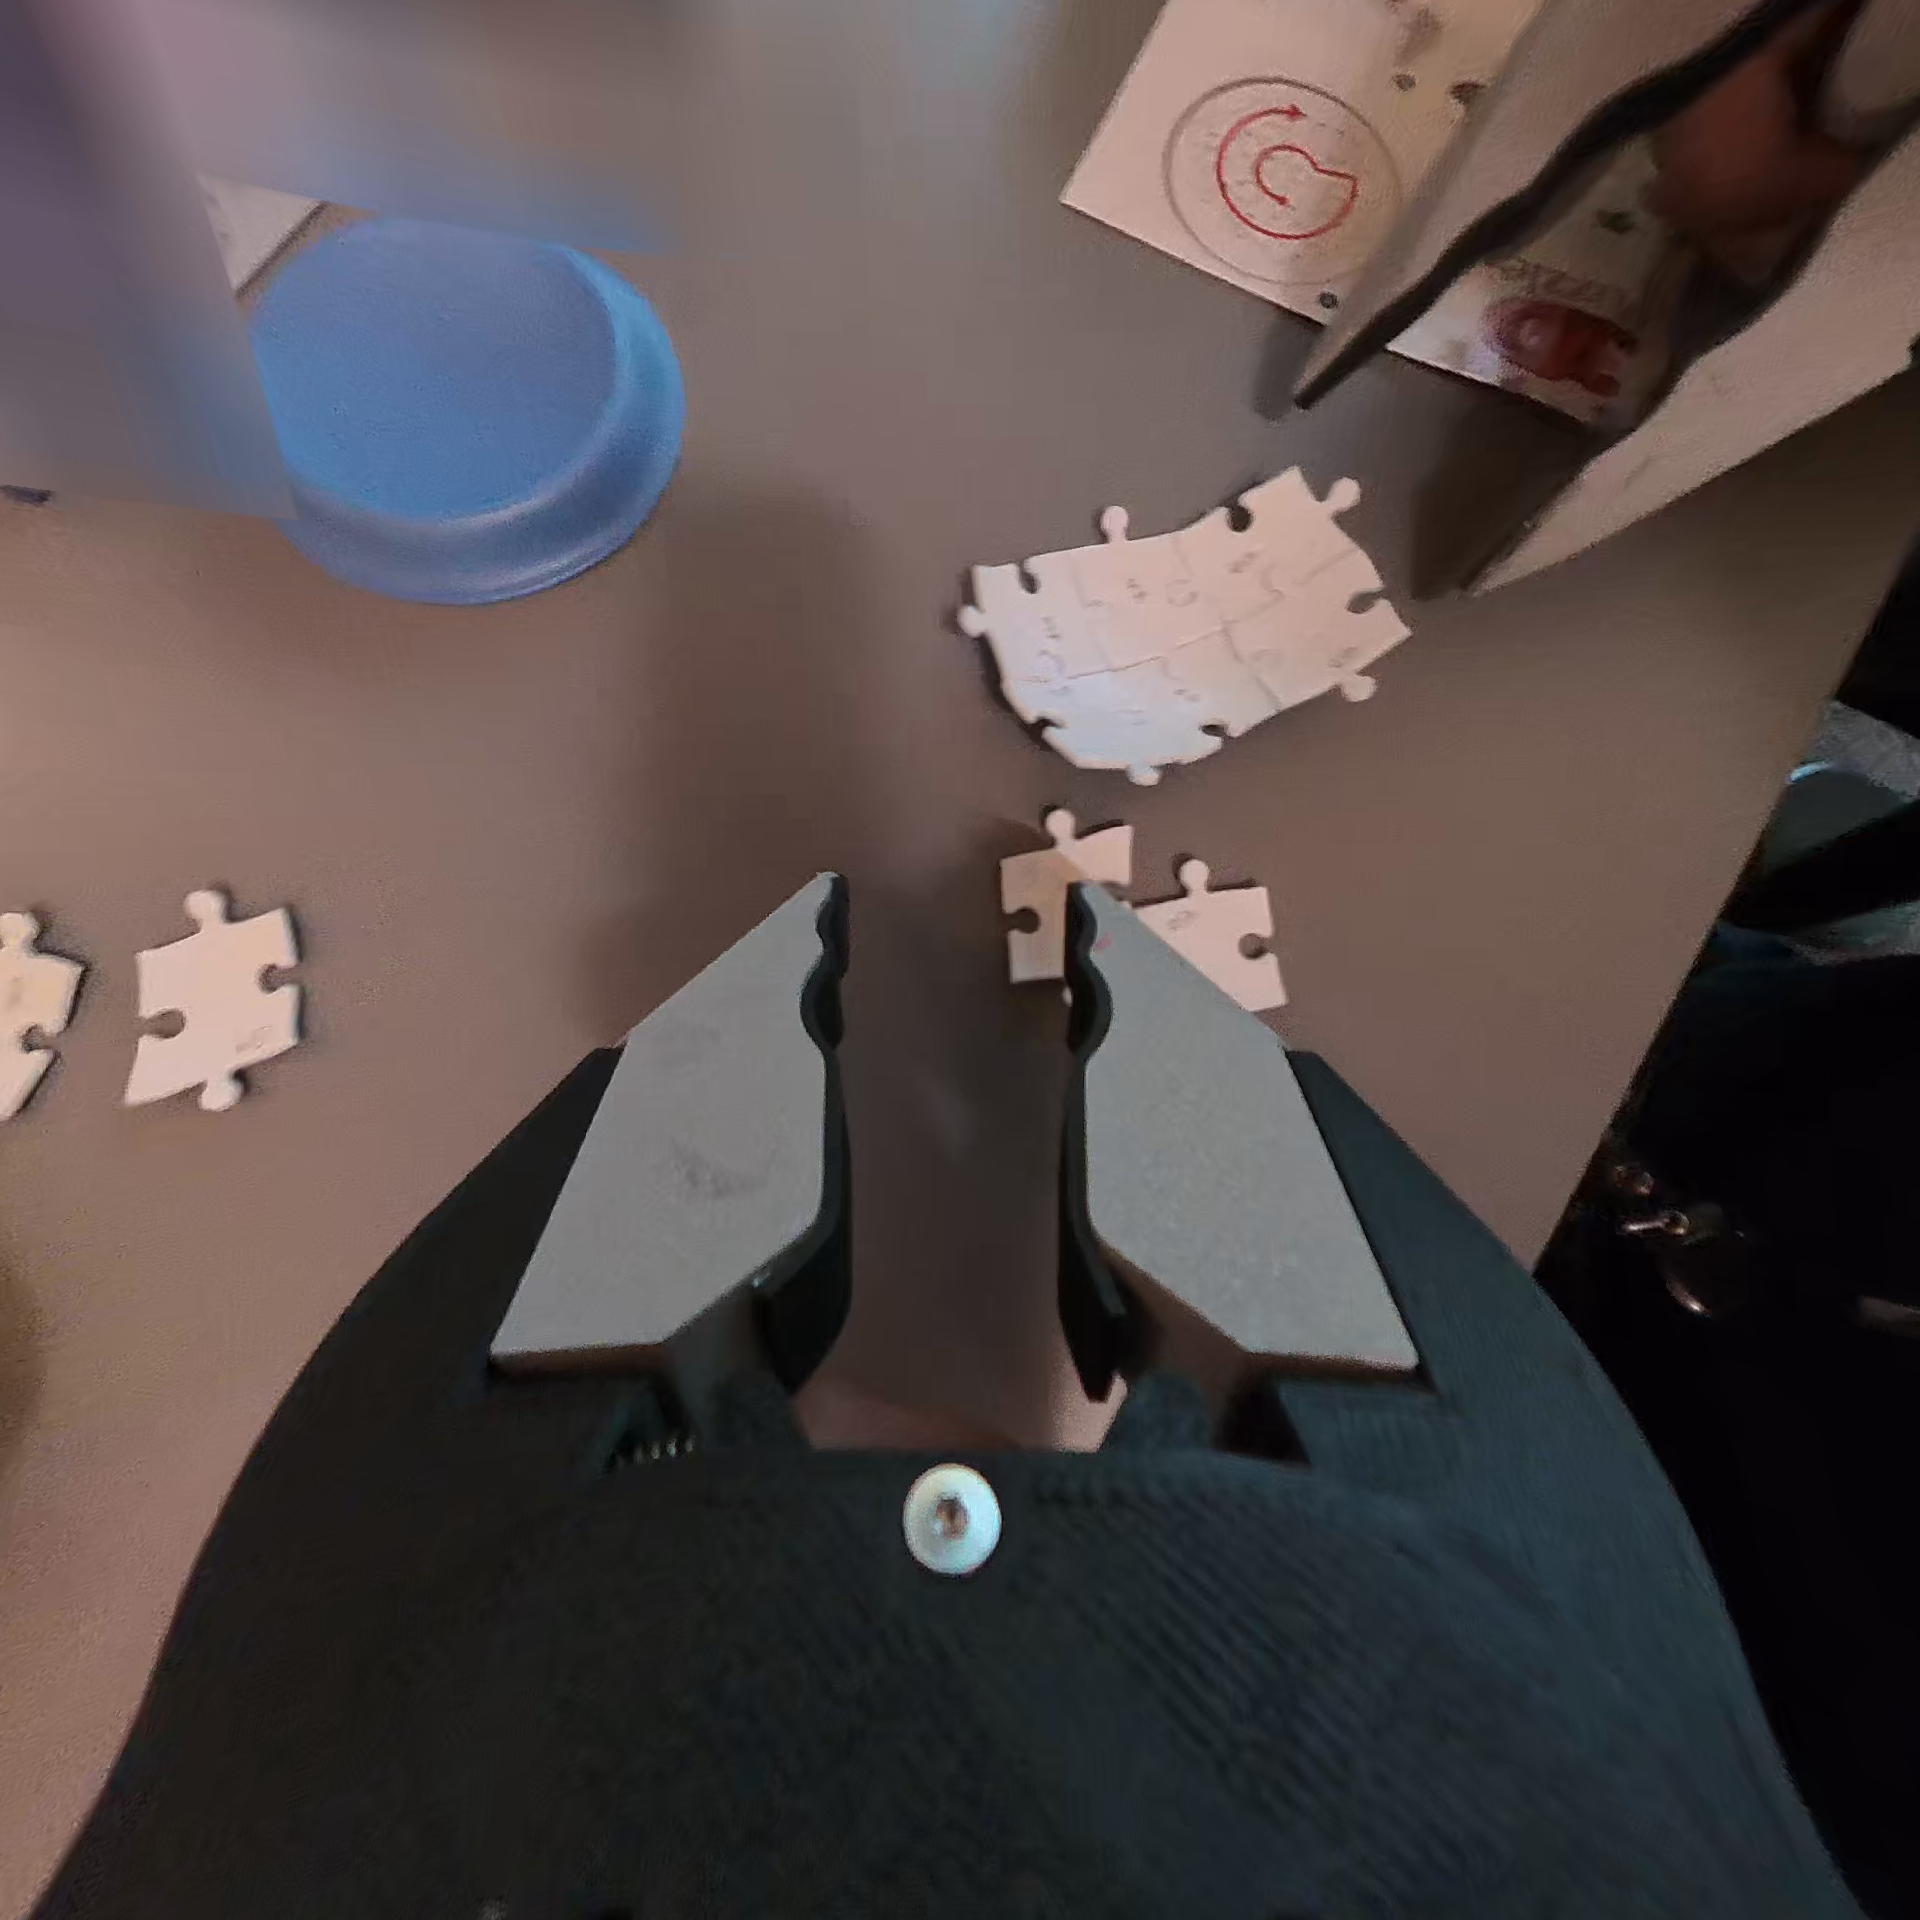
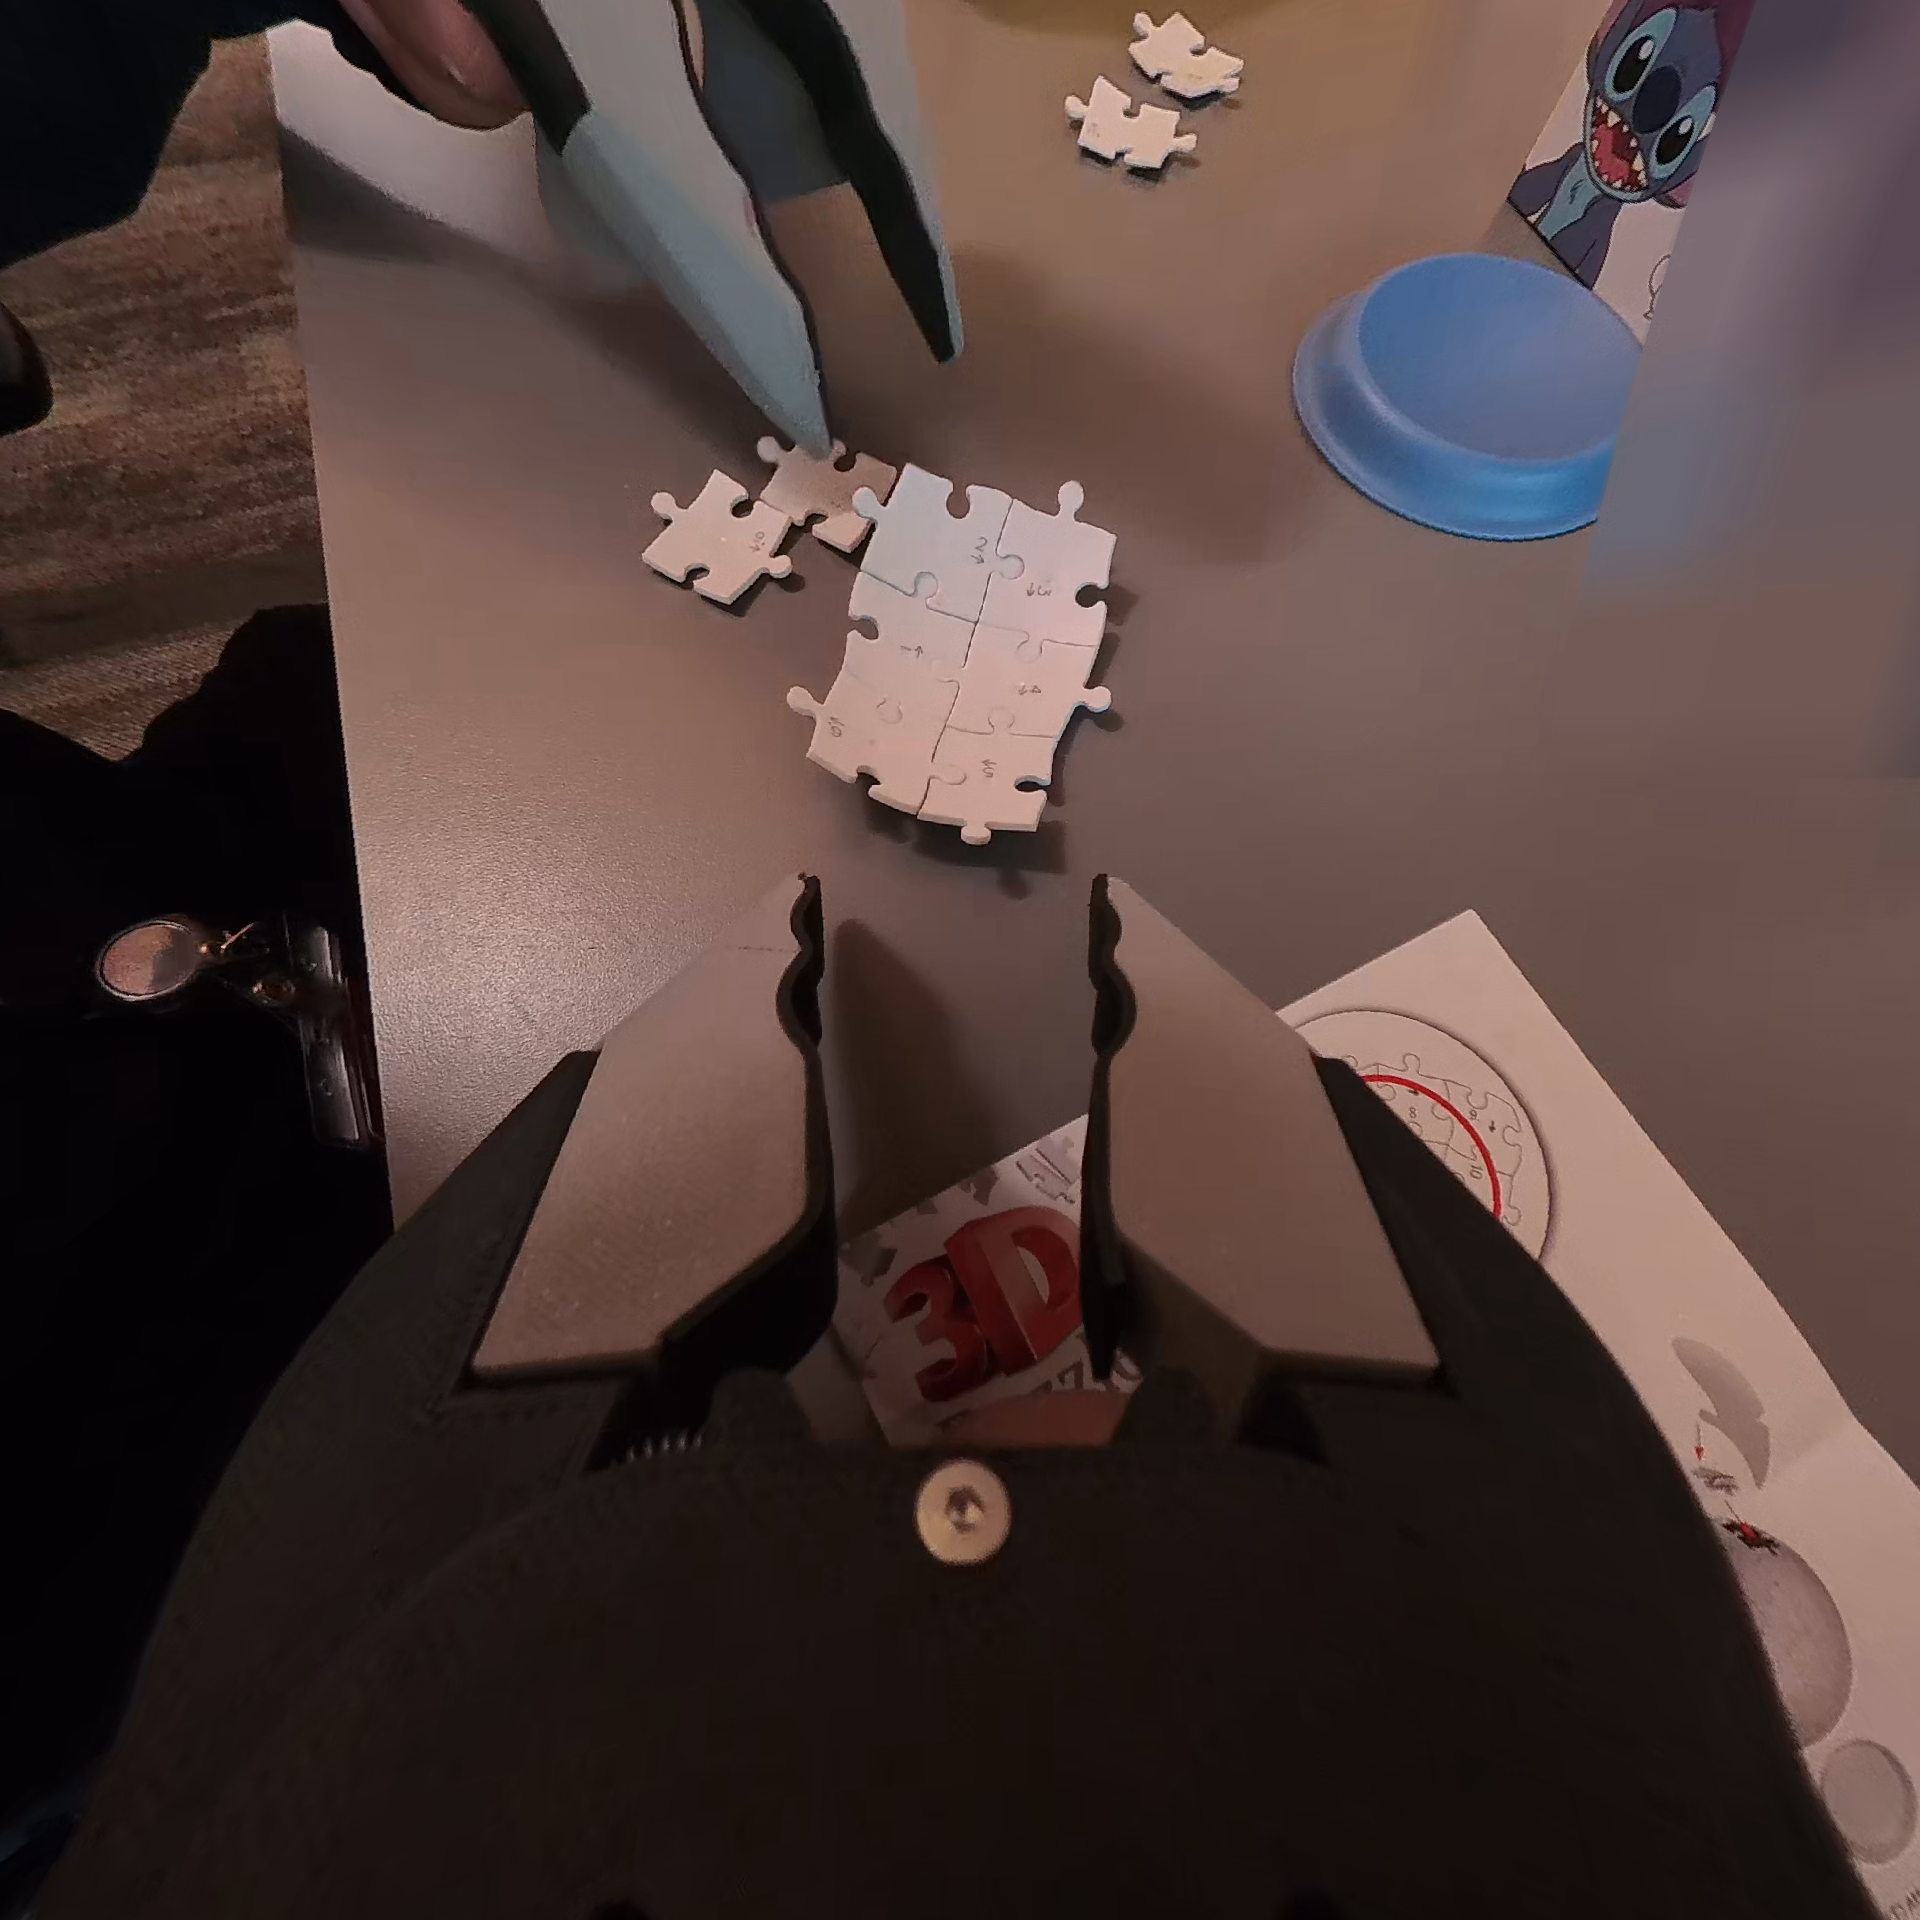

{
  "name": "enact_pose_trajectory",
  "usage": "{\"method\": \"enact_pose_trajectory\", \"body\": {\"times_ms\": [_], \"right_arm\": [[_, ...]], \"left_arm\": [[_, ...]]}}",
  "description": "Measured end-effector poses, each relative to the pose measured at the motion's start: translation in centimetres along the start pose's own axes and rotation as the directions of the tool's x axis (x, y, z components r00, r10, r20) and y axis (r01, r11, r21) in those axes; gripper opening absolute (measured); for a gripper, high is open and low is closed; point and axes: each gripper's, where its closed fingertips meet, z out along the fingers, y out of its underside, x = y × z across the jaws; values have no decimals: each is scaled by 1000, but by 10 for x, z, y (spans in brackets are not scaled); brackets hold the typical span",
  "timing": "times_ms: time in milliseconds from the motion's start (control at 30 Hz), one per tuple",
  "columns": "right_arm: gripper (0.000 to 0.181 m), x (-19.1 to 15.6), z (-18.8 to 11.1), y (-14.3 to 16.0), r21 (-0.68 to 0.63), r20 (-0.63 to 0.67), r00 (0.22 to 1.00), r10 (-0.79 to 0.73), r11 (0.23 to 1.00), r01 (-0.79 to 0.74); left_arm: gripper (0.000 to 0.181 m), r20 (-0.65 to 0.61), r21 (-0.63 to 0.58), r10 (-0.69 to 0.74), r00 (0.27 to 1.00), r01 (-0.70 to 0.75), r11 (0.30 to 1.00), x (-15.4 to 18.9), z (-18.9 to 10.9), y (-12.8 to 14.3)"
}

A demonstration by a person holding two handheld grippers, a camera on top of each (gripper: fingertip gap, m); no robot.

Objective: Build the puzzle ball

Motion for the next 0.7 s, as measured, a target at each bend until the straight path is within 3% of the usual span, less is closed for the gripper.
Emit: {"method": "enact_pose_trajectory", "body": {"times_ms": [167, 233, 433, 567, 700], "right_arm": [[46, 2, -2, -3, 24, -11, 1000, 4, 1000, -4], [44, 3, -10, -11, 89, -14, 1000, 11, 996, -10], [55, 52, -81, -5, 158, -201, 973, 114, 984, -83], [56, 87, -117, 28, 114, -325, 913, 246, 969, -221], [58, 90, -114, 57, 25, -325, 897, 300, 951, -309]], "left_arm": [[42, -28, -33, 29, 999, -30, 999, 13, 6, 6], [42, -25, -33, 36, 999, -37, 999, 15, 6, 6], [33, -18, -3, 31, 999, -31, 1000, 15, 4, 8], [25, -32, 23, 18, 999, -17, 1000, 14, 4, 8], [26, -65, 31, 6, 998, -4, 1000, 14, 4, 8]]}}
